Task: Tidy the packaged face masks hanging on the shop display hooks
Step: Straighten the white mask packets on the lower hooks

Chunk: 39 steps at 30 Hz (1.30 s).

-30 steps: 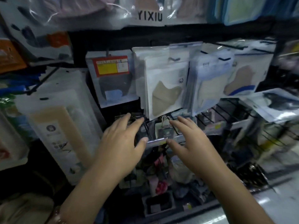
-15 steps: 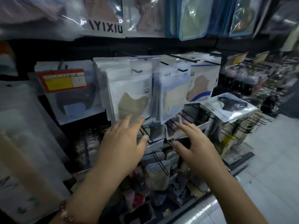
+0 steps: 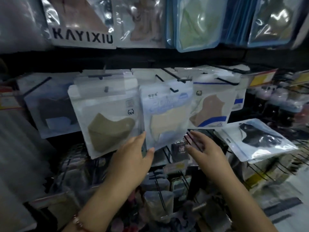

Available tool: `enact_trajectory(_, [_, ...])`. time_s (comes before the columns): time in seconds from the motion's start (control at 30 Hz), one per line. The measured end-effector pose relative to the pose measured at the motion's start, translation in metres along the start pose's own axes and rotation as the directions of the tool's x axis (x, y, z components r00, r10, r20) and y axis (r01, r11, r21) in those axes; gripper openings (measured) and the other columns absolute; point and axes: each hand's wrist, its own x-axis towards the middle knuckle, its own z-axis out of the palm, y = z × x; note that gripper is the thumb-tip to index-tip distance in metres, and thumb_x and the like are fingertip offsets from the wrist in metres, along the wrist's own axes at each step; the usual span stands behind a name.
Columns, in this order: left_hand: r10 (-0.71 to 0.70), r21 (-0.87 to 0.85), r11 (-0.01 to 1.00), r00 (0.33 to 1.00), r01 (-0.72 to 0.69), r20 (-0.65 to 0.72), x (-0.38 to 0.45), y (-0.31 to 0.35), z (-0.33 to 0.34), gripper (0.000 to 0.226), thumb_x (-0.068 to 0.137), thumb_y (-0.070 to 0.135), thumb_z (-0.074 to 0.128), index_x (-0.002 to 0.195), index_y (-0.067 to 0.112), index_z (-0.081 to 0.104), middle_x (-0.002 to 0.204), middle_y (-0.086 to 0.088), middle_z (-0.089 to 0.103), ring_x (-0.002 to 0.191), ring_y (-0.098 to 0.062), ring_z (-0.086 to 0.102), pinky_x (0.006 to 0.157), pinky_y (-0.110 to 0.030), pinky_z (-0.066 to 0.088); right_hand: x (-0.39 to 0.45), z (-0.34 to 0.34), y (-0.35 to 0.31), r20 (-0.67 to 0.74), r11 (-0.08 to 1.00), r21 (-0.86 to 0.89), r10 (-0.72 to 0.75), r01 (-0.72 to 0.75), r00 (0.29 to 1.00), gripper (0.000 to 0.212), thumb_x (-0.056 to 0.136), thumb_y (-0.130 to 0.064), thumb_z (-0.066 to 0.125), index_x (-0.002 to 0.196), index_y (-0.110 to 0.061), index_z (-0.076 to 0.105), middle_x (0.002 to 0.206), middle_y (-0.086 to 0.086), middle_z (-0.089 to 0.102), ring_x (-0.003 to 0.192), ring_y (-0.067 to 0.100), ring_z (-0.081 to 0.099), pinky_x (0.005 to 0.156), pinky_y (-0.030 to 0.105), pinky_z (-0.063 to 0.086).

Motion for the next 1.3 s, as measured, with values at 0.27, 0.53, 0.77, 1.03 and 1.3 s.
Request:
enact_trajectory(0.27, [-0.205,-0.268,0.947,0.976,0.178,-0.075,0.009,0.006,0.029,0.057,0.094,0.052,0.056,0.148,0.046,0.037,0.131,0.018,0.058,0.110,-0.004,0.059,0.091,-0.035,0.053,0.074,0.001,0.032,0.043,0.972,0.233,0.035,-0.044,0.998,0.064,0.094,-0.031,0.063,0.151,-0.027,0.033,0.148,-0.005,0.044,0.125,0.009,0.047,0.098,0.030,0.041])
enact_trajectory(0.53, [-0.275,-0.548,0.819,0.955,0.171,-0.114,0.014,0.019,0.039,0.025,0.097,0.034,0.061,0.077,0.019,0.062,0.065,0.012,0.061,0.061,-0.008,0.056,0.059,-0.021,0.040,0.088,0.002,0.048,0.017,0.935,0.354,0.028,-0.033,0.999,0.021,0.093,-0.027,0.063,0.111,-0.017,0.065,0.107,0.004,0.070,0.098,0.016,0.066,0.083,0.036,0.055])
enact_trajectory(0.77, [-0.224,-0.566,0.817,0.965,0.109,-0.137,0.007,0.021,0.047,0.050,0.087,0.056,0.060,0.096,0.007,0.068,0.097,-0.016,0.069,0.090,-0.030,0.068,0.083,-0.054,0.054,0.076,0.000,0.054,0.033,0.901,0.433,0.004,-0.017,0.999,0.015,0.095,-0.021,0.061,0.091,-0.007,0.063,0.091,0.016,0.067,0.090,0.029,0.066,0.080,0.045,0.052])
enact_trajectory(1.03, [-0.234,-0.608,0.791,0.951,0.064,-0.204,0.009,0.021,0.051,0.013,0.097,0.028,0.062,0.097,0.019,0.072,0.103,0.002,0.072,0.094,-0.011,0.069,0.084,-0.040,0.057,0.072,0.001,0.047,0.071,0.885,0.466,-0.030,-0.007,0.997,0.012,0.095,-0.017,0.060,0.088,-0.008,0.061,0.085,0.007,0.068,0.082,0.015,0.066,0.071,0.028,0.050])
enact_trajectory(1.3, [-0.324,-0.719,0.688,0.927,0.094,-0.189,0.008,0.029,0.051,0.007,0.094,0.025,0.066,0.096,0.018,0.069,0.091,0.000,0.074,0.089,-0.018,0.070,0.086,-0.045,0.056,0.070,0.004,0.046,0.111,0.893,0.449,-0.036,-0.018,0.993,0.007,0.093,-0.018,0.063,0.090,-0.012,0.064,0.090,0.005,0.072,0.088,0.018,0.069,0.077,0.033,0.053])
